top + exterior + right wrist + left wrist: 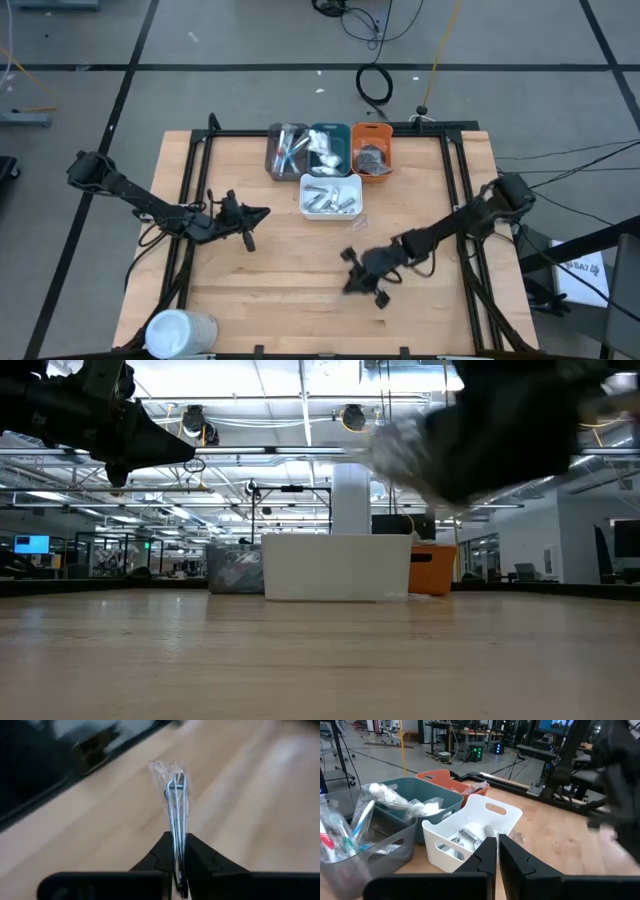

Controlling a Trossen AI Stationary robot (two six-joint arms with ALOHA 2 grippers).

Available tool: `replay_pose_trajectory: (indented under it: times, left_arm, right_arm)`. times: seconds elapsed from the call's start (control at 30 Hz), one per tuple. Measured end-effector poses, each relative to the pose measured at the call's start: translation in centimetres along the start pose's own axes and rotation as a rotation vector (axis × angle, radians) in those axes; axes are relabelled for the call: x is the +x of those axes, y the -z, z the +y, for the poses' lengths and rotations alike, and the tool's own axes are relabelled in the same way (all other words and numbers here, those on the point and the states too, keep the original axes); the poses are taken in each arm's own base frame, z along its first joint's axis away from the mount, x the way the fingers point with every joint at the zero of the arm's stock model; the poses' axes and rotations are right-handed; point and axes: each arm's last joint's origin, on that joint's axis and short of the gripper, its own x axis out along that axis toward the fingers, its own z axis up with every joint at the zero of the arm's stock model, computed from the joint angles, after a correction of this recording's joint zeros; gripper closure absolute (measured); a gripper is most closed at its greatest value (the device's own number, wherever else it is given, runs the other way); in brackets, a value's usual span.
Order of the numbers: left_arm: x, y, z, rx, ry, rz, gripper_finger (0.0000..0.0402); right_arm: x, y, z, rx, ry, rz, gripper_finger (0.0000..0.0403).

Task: Pick & Place Travel size toiletries
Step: Put the silver nail cutter into the white bin, then return to Home Position

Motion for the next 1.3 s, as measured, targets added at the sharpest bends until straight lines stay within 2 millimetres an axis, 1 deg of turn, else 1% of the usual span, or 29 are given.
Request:
replay_pose_trajectory:
  times: [0.17, 0.27, 0.43, 0.5, 0.57, 0.6, 0.7, 0.77, 0.9, 1.1, 1.2, 1.3]
  left_arm:
    - [0.0, 0.1, 0.0, 0.011, -0.003, 0.009, 0.0399]
    - [0.0, 0.1, 0.0, 0.013, -0.004, 0.011, 0.0397]
    - [0.0, 0.1, 0.0, 0.015, -0.004, 0.012, 0.0383]
    - [0.0, 0.1, 0.0, 0.015, -0.004, 0.012, 0.0381]
    - [0.0, 0.1, 0.0, 0.016, -0.004, 0.012, 0.0381]
    - [0.0, 0.1, 0.0, 0.017, -0.004, 0.011, 0.0382]
    - [0.0, 0.1, 0.0, 0.024, -0.003, 0.011, 0.0386]
    - [0.0, 0.1, 0.0, 0.026, -0.003, 0.011, 0.0391]
    - [0.0, 0.1, 0.0, 0.025, -0.004, 0.011, 0.04]
    - [0.0, 0.1, 0.0, 0.024, -0.003, 0.01, 0.0386]
    - [0.0, 0.1, 0.0, 0.024, -0.003, 0.01, 0.0381]
    - [0.0, 0.2, 0.0, 0.048, -0.004, 0.012, 0.0385]
  right_arm:
    - [-4.1, -1.8, -4.7, 0.049, 0.21, -0.098, 0.0387]
    - [-6.5, -1.8, -7.8, 0.074, 0.338, -0.127, 0.0387]
    - [-9.3, 0.6, -12.9, 0.224, 0.499, -0.104, 0.0387]
    - [-10.0, 1.8, -14.5, 0.288, 0.546, -0.087, 0.0387]
    - [-10.6, 3.0, -15.5, 0.35, 0.577, -0.072, 0.0387]
    - [-10.9, 3.6, -15.8, 0.381, 0.581, -0.063, 0.0386]
    - [-11.7, 4.5, -16.5, 0.429, 0.55, -0.093, 0.0365]
    - [-11.8, 5.2, -16.4, 0.442, 0.519, -0.09, 0.035]
    - [-11.9, 6.5, -16.2, 0.476, 0.527, -0.079, 0.0334]
    - [-11.8, 6.7, -16.0, 0.529, 0.525, -0.099, 0.0317]
    - [-11.8, 6.7, -16.0, 0.531, 0.524, -0.1, 0.0297]
    - [-11.9, 6.6, -16.0, 0.526, 0.53, -0.11, 0.0271]
